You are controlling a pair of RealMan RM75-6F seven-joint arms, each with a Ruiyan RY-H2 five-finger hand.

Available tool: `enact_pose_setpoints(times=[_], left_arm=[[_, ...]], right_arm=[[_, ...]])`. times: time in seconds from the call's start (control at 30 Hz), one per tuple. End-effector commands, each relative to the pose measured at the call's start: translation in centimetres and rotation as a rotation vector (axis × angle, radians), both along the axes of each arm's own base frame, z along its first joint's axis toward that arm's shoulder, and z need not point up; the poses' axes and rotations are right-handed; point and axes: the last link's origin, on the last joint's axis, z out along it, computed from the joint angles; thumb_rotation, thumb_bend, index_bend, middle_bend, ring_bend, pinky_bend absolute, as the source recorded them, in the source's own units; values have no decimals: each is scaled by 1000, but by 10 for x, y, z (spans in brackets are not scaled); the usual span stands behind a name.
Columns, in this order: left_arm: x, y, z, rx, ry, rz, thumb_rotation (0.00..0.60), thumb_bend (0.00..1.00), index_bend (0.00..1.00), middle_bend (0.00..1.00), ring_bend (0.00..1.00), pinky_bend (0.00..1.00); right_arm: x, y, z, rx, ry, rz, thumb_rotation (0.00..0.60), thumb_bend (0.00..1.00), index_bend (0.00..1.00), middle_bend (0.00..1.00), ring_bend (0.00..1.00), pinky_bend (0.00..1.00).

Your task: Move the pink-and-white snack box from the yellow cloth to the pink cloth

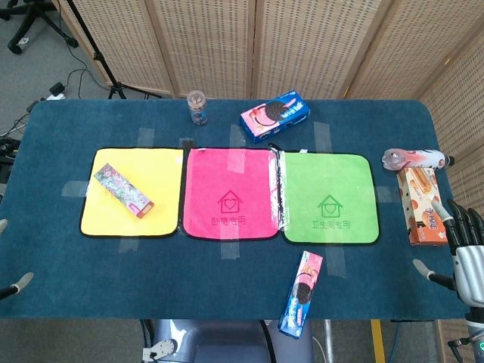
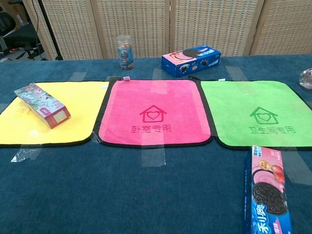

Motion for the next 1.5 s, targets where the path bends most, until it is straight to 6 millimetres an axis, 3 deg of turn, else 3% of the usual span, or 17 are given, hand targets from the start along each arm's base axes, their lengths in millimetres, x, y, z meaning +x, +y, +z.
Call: enact_pose_setpoints(times=[0.03, 0.47, 0.63, 1.0, 1.17, 1.27, 1.33, 1.5], left_arm=[[0, 0, 0, 0, 0, 0, 600, 0, 0, 0, 0, 0], [-5, 5, 0, -5, 4, 13, 600, 0, 0, 0, 0, 0], [-15, 25, -4, -20, 2, 45, 600, 0, 0, 0, 0, 0], [-39, 69, -24, -257, -500, 191, 600, 8, 0, 0, 0, 0], [-33, 101, -30, -282, -685, 199, 600, 171, 0, 0, 0, 0], [-25, 118, -32, -293, -800, 206, 600, 461, 0, 0, 0, 0], [-18, 132, -32, -313, -874, 221, 600, 587, 0, 0, 0, 0], [-11, 167, -34, -322, -995, 280, 600, 683, 0, 0, 0, 0]], right_arm=[[0, 0, 0, -1, -1, 1, 600, 0, 0, 0, 0, 0], [1, -1, 1, -2, -6, 1, 600, 0, 0, 0, 0, 0], [1, -1, 0, -2, -3, -2, 600, 0, 0, 0, 0, 0], [1, -2, -2, 2, 1, -4, 600, 0, 0, 0, 0, 0], [0, -3, -1, 3, -3, -7, 600, 0, 0, 0, 0, 0], [-1, -4, -1, 3, -4, -9, 600, 0, 0, 0, 0, 0], [-1, -4, -1, 3, -5, -12, 600, 0, 0, 0, 0, 0], [-2, -6, 0, 2, -7, -18, 600, 0, 0, 0, 0, 0]])
